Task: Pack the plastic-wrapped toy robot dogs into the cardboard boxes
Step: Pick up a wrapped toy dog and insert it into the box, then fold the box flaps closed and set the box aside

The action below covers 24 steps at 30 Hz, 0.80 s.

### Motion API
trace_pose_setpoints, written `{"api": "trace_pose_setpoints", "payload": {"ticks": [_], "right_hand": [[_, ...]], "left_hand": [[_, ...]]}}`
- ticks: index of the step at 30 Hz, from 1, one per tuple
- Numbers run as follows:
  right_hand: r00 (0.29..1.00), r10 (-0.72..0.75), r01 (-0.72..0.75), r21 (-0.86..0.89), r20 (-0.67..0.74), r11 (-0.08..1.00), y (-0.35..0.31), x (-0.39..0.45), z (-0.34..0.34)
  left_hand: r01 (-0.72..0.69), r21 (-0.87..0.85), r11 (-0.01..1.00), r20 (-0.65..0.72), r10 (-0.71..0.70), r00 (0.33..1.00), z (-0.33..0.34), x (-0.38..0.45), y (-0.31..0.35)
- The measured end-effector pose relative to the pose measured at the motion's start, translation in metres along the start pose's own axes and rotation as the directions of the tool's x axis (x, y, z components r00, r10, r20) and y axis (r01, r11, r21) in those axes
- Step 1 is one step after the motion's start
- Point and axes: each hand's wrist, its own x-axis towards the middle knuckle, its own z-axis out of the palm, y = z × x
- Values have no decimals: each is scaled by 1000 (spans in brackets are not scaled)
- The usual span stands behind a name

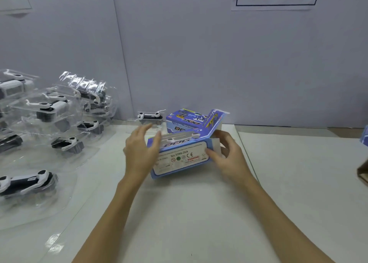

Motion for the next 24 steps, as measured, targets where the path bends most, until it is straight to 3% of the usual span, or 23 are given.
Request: {"api": "trace_pose_setpoints", "payload": {"ticks": [2,4,5,8,10,15,20,24], "right_hand": [[1000,-15,15,2,27,1000,-1,3,-10],[997,-72,71,-4,-18,997,-2,4,-12],[992,-104,103,-13,-72,995,-3,4,-10],[973,-68,87,76,-223,993,-12,3,-2],[978,-26,67,199,-206,978,-18,1,2],[969,-14,77,247,-248,966,-23,0,-9],[981,-137,180,378,-140,908,-34,0,-23],[942,-316,334,280,-111,900,-45,-5,-12]], "left_hand": [[376,-224,899,259,-317,912,-7,7,-12],[582,-378,719,505,-367,781,-10,8,-18],[609,-416,675,552,-345,759,-9,7,-19],[575,-466,672,576,-263,774,2,-2,-14],[497,-455,739,561,-195,804,10,-8,-10],[254,-408,877,539,7,842,18,-19,-1],[237,-588,773,556,173,813,20,-26,18],[223,-737,638,483,266,834,21,-28,30]]}}
